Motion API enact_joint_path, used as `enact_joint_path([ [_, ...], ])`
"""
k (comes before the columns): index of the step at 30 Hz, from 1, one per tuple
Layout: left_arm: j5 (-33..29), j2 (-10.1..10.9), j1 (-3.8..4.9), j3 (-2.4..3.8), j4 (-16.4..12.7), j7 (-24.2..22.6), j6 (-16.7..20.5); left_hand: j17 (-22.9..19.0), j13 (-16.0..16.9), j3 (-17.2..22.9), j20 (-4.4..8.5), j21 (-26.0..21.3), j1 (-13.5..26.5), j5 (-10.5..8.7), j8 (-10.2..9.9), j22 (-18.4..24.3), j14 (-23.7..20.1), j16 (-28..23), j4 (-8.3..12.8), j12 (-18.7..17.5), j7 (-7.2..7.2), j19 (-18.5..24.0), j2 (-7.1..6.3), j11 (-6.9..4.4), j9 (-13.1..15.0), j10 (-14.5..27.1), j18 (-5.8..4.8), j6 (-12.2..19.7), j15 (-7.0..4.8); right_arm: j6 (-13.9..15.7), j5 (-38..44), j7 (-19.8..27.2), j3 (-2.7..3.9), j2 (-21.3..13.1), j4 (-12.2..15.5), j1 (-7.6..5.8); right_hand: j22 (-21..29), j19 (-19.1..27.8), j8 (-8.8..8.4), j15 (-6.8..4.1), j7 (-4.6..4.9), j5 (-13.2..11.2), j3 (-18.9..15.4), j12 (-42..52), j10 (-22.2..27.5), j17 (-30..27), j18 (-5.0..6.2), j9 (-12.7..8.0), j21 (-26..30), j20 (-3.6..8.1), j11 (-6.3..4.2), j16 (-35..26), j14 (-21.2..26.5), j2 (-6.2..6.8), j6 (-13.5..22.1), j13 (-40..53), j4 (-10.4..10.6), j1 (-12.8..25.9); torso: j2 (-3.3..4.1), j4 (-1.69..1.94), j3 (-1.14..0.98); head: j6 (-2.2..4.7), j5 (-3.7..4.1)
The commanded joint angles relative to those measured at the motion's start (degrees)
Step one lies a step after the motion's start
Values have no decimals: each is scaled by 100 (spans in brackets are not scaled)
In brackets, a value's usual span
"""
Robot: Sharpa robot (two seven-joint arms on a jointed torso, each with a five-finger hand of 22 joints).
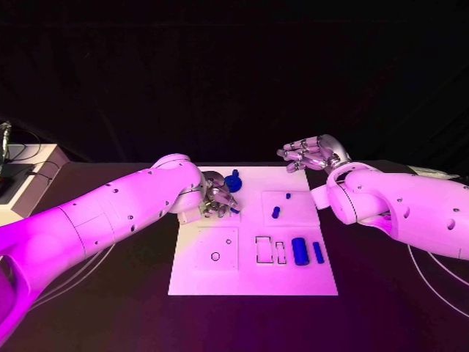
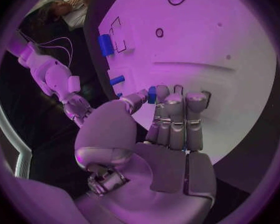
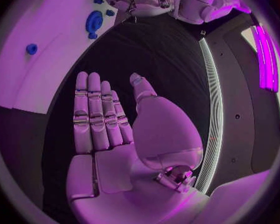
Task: Assemble the parts on the task board
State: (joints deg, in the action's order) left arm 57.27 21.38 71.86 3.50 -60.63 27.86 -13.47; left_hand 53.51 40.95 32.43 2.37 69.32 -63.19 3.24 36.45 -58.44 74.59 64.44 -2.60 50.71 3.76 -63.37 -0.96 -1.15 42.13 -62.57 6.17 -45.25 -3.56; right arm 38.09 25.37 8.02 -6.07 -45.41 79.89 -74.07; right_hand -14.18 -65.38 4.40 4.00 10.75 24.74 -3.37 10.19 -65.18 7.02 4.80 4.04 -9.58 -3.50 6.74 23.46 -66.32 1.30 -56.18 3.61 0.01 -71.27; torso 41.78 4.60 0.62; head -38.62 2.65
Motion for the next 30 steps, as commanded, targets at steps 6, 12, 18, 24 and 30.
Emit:
enact_joint_path([
  [6, -750, 152, -4, -2, -162, -26, 520, 106, -41, 831, 98, 37, 199, 863, 59, -101, 110, 69, 905, -40, -56, -101, -157, -18, 187, -138, -10, -161, -36, -150, 14, 8, -2, -28, 3, 30, 40, 43, 4, 16, -1, 45, -8, 47, 37, -2, -110, 5, -46, 9, 6, 45, 38, 31, 36, -4, 50, 8, -3, 6, 4, 12, -23],
  [12, -1251, 475, -5, 0, -525, 165, 941, 453, -73, 917, 242, 317, 601, 1958, 91, -487, 548, 296, 1183, -52, -189, -529, -345, -173, 210, -514, -67, -459, -192, -137, -90, 200, -3, -74, 8, 39, 67, 58, 8, 20, -3, 73, 1, 43, 52, -6, -112, 6, -55, 6, 9, 40, 54, 23, 27, -6, 57, -2, -13, 18, 4, 6, -18],
  [18, -1327, 842, -4, 0, -941, 282, 1186, 612, -37, 892, 316, 293, 711, 2098, 20, -547, 621, 250, 1291, -135, -240, -607, -358, -209, 215, -656, -122, -623, -228, -145, -247, 514, -4, -104, -18, 41, 191, 204, -26, 90, 36, 102, 16, -85, 156, -104, -109, 0, 14, -70, 68, -74, 199, 13, 73, -9, 13, -35, -28, 34, 3, -31, -46],
  [24, -1000, 1092, -4, -9, -1271, 394, 1251, 683, 21, 816, 323, 286, 739, 2144, -43, -605, 659, 237, 1292, -172, -282, -664, -365, -243, 199, -762, -145, -747, -242, -227, -363, 736, -3, -102, -80, 36, 357, 443, -49, 202, 61, 126, 36, -190, 239, -303, -141, -8, 180, -178, 120, -338, 477, -14, 87, -17, -20, -57, -54, 66, -4, -77, -59],
  [30, -767, 1178, -7, -48, -1405, 483, 1397, 629, 77, 779, 328, 295, 786, 2133, -60, -677, 673, 177, 1212, -215, -343, -732, -347, -280, 208, -881, -157, -892, -263, -376, -460, 969, -2, -43, -230, 3, 773, 794, -78, 319, 49, 142, 75, -454, 268, -328, -159, -13, 452, -381, 172, -1537, 336, -27, 103, -24, -86, -40, -52, 69, -7, -101, -119],
])
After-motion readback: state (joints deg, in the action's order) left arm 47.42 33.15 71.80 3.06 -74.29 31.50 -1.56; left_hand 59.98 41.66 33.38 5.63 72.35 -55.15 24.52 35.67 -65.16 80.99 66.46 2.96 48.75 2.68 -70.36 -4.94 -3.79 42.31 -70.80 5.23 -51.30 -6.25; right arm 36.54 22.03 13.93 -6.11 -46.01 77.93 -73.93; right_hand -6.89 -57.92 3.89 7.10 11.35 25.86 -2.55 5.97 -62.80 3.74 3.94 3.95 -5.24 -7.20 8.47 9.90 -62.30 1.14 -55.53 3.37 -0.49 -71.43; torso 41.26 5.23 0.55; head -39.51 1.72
